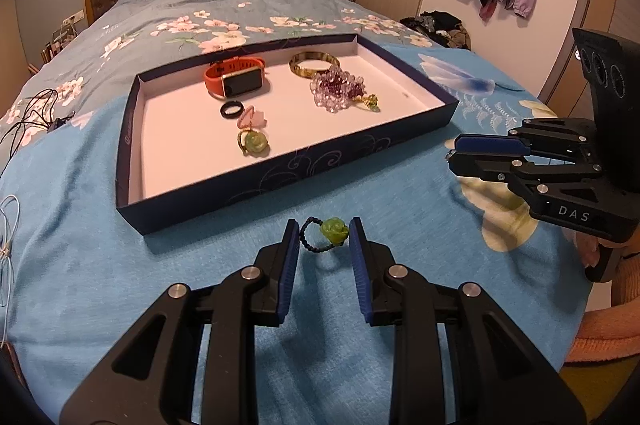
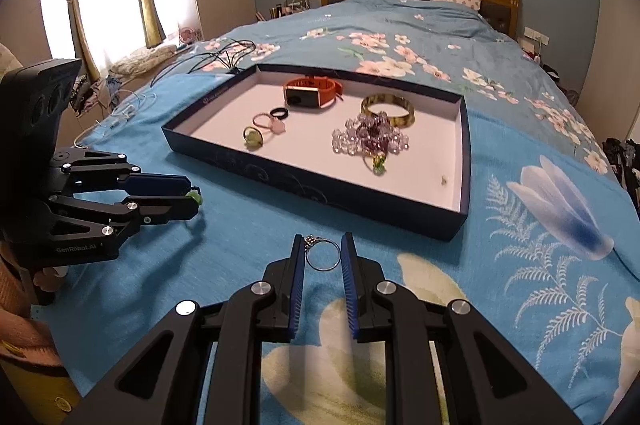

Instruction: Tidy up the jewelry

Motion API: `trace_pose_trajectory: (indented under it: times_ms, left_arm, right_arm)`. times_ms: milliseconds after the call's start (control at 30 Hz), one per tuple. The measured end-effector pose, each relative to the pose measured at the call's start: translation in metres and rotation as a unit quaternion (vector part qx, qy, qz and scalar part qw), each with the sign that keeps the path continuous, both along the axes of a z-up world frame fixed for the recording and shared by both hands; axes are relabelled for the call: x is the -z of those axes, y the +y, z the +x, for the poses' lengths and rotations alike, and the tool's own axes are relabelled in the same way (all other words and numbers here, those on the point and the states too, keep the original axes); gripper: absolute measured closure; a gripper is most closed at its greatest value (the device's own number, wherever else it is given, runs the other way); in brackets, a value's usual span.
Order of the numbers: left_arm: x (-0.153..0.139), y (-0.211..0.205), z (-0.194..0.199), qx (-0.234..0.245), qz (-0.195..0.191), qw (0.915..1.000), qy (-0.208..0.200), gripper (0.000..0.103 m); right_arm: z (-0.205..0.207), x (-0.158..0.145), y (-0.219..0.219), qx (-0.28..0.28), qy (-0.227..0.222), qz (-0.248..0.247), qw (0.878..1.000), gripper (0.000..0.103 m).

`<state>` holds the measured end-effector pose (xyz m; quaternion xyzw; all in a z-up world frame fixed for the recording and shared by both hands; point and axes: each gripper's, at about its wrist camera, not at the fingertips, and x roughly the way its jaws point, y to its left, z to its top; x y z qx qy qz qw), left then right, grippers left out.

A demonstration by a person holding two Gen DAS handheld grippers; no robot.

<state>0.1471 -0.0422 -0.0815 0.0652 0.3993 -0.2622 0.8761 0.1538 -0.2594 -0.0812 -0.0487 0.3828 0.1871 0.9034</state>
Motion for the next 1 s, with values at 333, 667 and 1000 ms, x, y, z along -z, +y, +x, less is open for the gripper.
trace_pose_trajectory:
  times_ms: [333,667,1000]
  left_arm:
    - [-0.021,0.004,-0.002,-0.005,-0.011,0.9995,-0.028,0.077]
    - [-0.032,0.008,0.004,-0.016,-0.017,0.9988,-0.043,0.077]
    - [-0.039,0.009,0.01,-0.025,-0.021,0.9982,-0.051,0.077]
  right_arm:
    - [0.002,-0.017,-0.004,0.007,-0.027,0.012,1.0,0.087]
    - [0.01,-0.026,-0.003,0.007,-0.041,0.017,0.999,0.087]
    - [0.014,-0.029,-0.004,0.008,-0.048,0.022,0.999,0.087]
